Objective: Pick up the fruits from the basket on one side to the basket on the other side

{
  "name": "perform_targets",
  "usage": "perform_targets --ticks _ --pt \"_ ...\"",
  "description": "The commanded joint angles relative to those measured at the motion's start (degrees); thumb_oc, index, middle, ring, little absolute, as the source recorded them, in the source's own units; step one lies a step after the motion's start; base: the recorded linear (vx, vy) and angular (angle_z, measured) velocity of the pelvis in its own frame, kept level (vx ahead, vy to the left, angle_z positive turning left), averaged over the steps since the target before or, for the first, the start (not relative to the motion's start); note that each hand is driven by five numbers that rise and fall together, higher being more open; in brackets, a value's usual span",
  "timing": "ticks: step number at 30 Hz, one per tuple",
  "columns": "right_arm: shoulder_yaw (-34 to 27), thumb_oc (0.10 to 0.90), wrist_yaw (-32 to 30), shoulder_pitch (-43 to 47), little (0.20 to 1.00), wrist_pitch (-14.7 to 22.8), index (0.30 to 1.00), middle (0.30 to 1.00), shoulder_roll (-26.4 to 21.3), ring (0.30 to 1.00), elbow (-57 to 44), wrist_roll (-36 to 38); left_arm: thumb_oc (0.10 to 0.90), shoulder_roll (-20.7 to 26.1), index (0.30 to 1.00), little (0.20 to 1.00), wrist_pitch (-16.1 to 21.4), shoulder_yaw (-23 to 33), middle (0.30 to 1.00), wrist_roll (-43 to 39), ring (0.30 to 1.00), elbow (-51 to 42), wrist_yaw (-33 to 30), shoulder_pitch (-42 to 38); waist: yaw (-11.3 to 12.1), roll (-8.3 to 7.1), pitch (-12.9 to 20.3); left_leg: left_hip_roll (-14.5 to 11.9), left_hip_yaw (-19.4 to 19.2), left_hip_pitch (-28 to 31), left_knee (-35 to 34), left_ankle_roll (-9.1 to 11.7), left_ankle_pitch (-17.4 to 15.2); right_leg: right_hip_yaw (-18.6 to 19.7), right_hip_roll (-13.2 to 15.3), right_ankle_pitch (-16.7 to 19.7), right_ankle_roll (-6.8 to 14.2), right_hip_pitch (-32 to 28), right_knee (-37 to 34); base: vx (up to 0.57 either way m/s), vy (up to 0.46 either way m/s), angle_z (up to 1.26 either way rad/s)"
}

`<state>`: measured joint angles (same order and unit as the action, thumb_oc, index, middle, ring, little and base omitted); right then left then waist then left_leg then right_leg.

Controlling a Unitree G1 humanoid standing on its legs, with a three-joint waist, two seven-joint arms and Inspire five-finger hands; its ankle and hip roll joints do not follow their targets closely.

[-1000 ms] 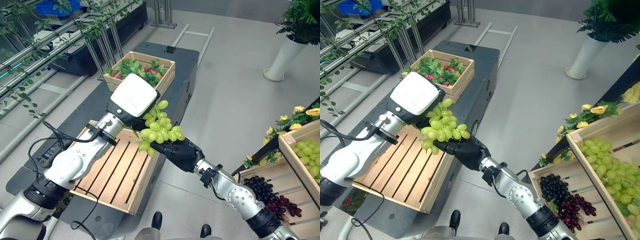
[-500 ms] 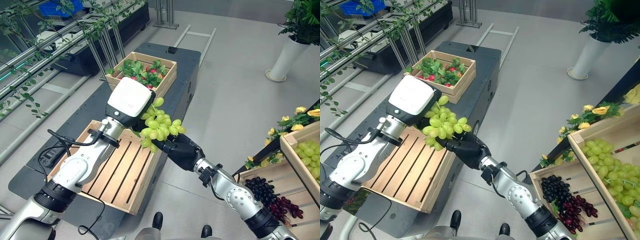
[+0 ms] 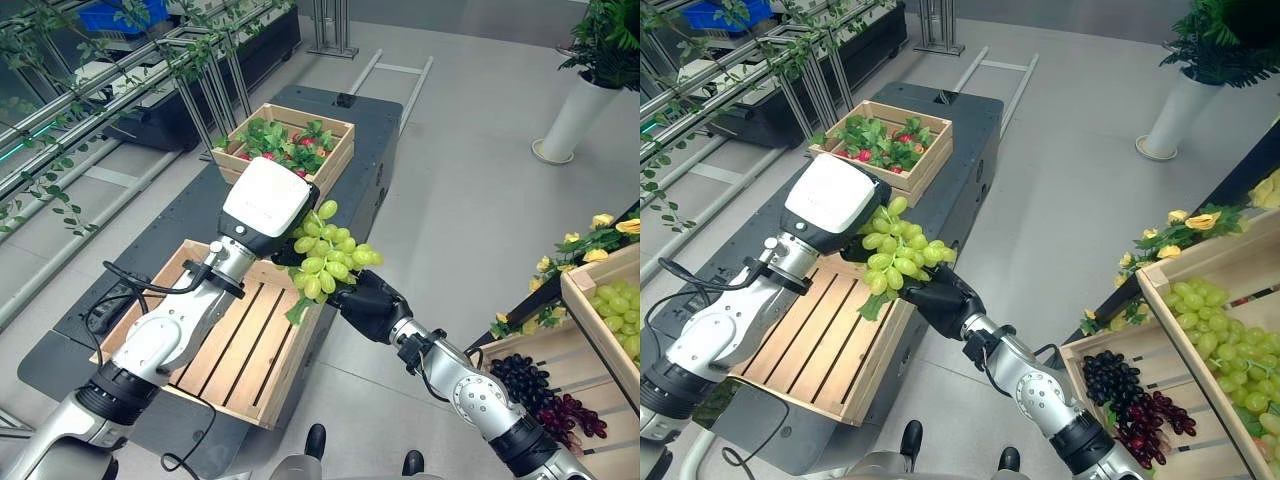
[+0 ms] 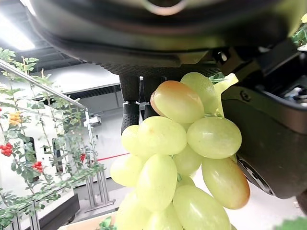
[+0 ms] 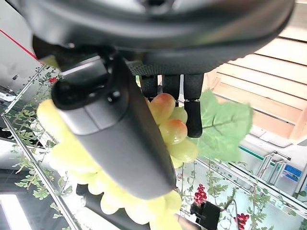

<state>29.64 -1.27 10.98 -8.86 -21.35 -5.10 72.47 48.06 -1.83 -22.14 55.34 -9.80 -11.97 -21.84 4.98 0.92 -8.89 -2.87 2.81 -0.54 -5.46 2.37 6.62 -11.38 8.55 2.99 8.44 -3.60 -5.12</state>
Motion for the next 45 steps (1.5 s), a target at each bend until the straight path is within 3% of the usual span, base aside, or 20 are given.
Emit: perform_targets --ticks 1,12,16,18,22,23,24,33,45 --pt "0.94 0.4 3.21 3.26 0.3 5.84 0.3 0.3 7.47 0.3 -6.86 2.2 0.4 -2.86 0.3 0.3 -0.71 -0.65 0.3 -3.55 0.3 0.31 -6.17 -4.22 0.55 -0.84 8.4 -0.36 -2.01 3.76 0.46 1.45 -6.96 0.11 1.51 -0.13 0.55 -0.08 0.12 0.0 0.0 0.0" --pt "-0.09 0.4 2.0 3.36 0.3 8.97 0.3 0.3 7.21 0.3 -7.31 -1.14 0.4 -2.96 0.3 0.3 -1.63 0.99 0.3 -5.74 0.3 0.36 -7.67 -3.34 0.65 -0.78 8.44 -0.31 -1.92 3.97 0.46 1.52 -7.38 0.12 1.47 -0.53 0.59 -0.3 0.12 0.0 0.0 0.0" --pt "-1.29 0.4 0.59 3.43 0.3 12.53 0.3 0.3 6.98 0.3 -7.63 -7.28 0.4 -3.44 0.3 0.3 -1.67 2.44 0.3 -6.28 0.3 0.89 -9.15 -2.52 0.58 -0.75 8.51 -0.23 -1.85 3.7 0.46 1.43 -7.05 0.23 1.54 -0.15 0.54 0.02 0.12 0.0 0.0 0.0" --pt "-1.96 0.4 -0.33 3.61 0.3 14.56 0.3 0.3 6.81 0.3 -7.99 -10.93 0.424 -3.65 0.335 0.335 -1.82 3.04 0.335 -6.28 0.335 1.05 -9.54 -2.22 0.57 -0.69 8.49 -0.23 -1.83 3.73 0.46 1.43 -7.09 0.33 1.54 -0.13 0.56 0.05 0.12 0.0 0.0 0.0" --pt "-4.61 0.4 -1.37 3.55 0.3 17.79 0.3 0.3 5.67 0.3 -9.22 -17.91 0.599 -3.48 0.599 0.599 -0.69 5.53 0.599 -6.46 0.599 1.69 -11.6 -0.95 0.44 -0.58 8.66 -0.19 -1.91 3.72 0.46 1.42 -7.17 0.59 1.51 -0.24 0.54 0.07 0.12 0.0 0.0 0.0" --pt "-5.05 0.4 -1.45 3.58 0.3 18.0 0.3 0.3 5.47 0.3 -9.51 -18.49 0.667 -3.48 0.7 0.7 -0.28 5.94 0.7 -6.53 0.7 1.86 -11.83 -0.75 0.39 -0.57 8.68 -0.2 -1.95 3.76 0.46 1.41 -7.23 0.64 1.51 -0.25 0.52 0.09 0.12 0.0 0.0 0.0" --pt "-5.59 0.4 -1.41 3.61 0.3 18.49 0.3 0.3 5.16 0.3 -9.77 -19.04 0.8 -3.41 0.9 0.9 -0.06 6.33 0.9 -6.67 0.9 1.97 -12.1 -0.54 0.34 -0.52 8.68 -0.19 -1.99 3.8 0.46 1.4 -7.27 0.7 1.48 -0.27 0.51 0.08 0.12 0.0 0.0 0.0" --pt "-11.53 0.4 1.12 5.32 0.3 26.75 0.3 0.3 3.28 0.3 -11.03 -22.62 0.8 -4.76 0.9 0.9 5.9 11.73 0.9 -12.5 0.9 2.16 -15.51 2.32 0.5 -0.53 8.94 -0.35 -1.84 4.1 0.46 1.41 -7.66 1.02 1.41 -0.41 0.39 -0.11 0.12 0.0 0.0 0.0" --pt "-17.36 0.4 3.84 5.67 0.3 29.76 0.3 0.3 2.17 0.3 -11.98 -19.02 0.8 -5.71 0.9 0.9 4.59 16.25 0.9 -15.24 0.9 4.06 -17.1 5.36 0.19 -0.8 9.03 -0.74 -1.87 4.63 0.46 1.38 -7.83 1.68 1.08 -0.65 0.08 -0.52 0.12 0.0 0.005 -0.01"
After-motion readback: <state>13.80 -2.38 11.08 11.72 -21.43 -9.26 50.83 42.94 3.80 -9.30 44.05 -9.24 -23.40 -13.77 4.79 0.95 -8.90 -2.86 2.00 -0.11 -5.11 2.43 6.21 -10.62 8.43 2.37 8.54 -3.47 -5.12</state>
